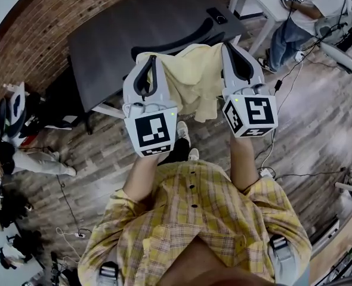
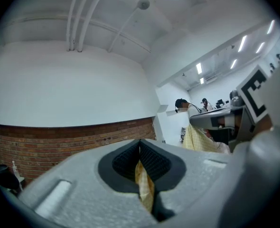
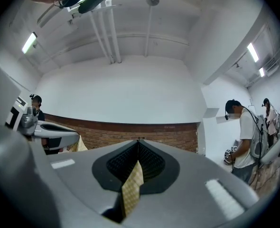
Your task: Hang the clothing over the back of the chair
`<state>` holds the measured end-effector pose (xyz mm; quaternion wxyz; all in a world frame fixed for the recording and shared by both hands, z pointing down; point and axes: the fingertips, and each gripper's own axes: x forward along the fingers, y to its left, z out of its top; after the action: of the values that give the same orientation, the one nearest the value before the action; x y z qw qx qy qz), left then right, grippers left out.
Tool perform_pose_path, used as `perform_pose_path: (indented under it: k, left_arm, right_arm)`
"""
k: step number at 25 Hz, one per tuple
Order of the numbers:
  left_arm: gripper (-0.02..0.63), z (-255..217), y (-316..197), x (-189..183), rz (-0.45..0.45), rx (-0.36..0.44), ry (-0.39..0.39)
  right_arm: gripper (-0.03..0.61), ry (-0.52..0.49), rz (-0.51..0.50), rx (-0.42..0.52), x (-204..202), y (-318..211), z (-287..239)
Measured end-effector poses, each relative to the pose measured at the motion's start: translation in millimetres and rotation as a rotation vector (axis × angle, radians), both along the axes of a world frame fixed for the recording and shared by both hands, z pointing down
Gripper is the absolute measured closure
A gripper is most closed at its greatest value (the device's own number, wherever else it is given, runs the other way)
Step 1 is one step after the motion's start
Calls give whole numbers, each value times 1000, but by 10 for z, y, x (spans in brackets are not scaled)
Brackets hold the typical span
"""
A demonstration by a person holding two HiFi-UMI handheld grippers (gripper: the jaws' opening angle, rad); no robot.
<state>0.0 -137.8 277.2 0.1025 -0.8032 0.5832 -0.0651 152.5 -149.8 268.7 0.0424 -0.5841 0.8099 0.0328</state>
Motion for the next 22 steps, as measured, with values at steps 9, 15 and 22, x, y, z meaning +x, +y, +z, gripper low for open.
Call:
perform_pose_path:
  k: [9, 15, 22]
  left_arm:
    - [611, -302, -402, -3, -3, 85, 3]
    - [609, -484, -841, 11, -3, 119, 21]
    - [609, -569, -1359, -28, -1, 114, 31]
  right_arm:
    - [569, 31, -34, 59, -84, -418, -306]
    - [569, 58, -62, 98, -166, -872, -547]
    - [569, 67, -85, 110, -262, -1404, -665]
